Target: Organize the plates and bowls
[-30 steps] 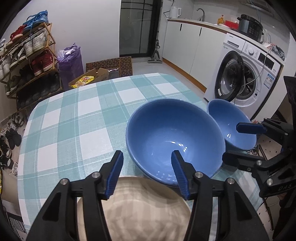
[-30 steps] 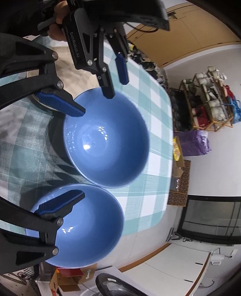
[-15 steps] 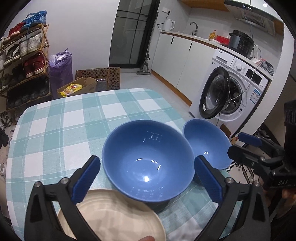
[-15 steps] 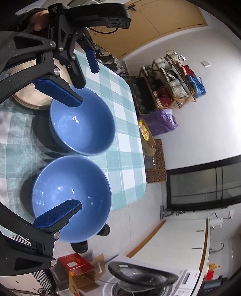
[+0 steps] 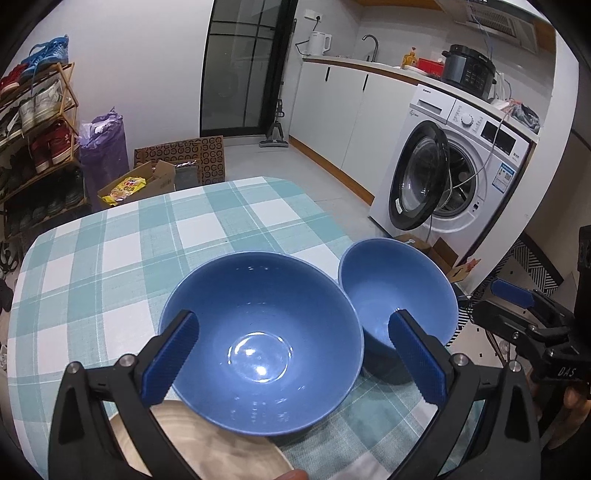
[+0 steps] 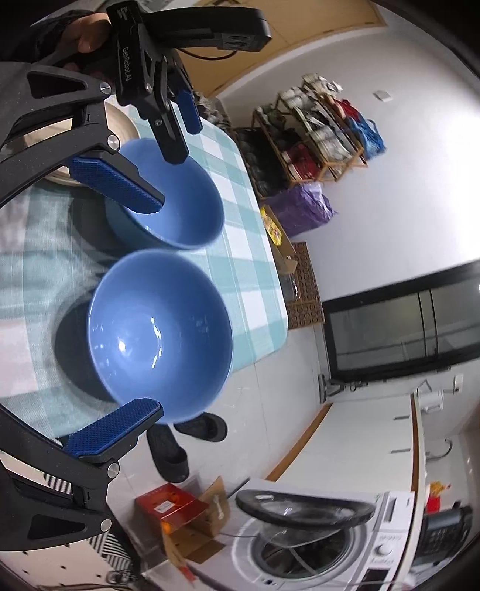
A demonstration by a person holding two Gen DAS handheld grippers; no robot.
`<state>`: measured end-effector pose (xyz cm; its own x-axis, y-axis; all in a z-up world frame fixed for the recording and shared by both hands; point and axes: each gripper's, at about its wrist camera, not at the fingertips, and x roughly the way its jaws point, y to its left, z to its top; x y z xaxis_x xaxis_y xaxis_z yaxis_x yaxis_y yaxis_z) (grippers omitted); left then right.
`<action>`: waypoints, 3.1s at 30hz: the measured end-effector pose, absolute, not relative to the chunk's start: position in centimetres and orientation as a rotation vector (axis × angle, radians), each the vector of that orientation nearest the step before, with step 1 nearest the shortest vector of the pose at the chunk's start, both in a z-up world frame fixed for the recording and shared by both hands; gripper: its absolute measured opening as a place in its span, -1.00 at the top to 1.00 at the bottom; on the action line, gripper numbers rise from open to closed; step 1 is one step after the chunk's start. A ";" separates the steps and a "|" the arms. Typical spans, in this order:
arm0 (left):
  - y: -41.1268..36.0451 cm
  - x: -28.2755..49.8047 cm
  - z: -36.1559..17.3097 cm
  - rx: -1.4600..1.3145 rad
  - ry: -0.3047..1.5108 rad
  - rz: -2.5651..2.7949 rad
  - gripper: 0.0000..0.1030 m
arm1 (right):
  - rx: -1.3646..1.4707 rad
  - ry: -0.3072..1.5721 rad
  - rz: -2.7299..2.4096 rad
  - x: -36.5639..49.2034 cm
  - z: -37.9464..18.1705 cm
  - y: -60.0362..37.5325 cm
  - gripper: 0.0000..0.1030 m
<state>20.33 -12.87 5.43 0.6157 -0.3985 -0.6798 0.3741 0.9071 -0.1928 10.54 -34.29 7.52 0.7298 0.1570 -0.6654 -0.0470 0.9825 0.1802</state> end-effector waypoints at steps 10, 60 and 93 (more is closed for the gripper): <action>-15.5 21.5 6.0 0.014 0.783 -0.470 -1.00 | 0.238 0.742 0.085 10.3 6.9 -37.7 -0.98; -25.2 27.7 2.1 0.266 0.909 -0.613 -0.14 | 0.346 0.871 0.088 14.3 0.0 -39.7 -0.72; -27.6 26.8 0.1 0.368 1.009 -0.627 0.03 | 0.318 0.897 0.082 14.0 0.1 -39.9 -0.11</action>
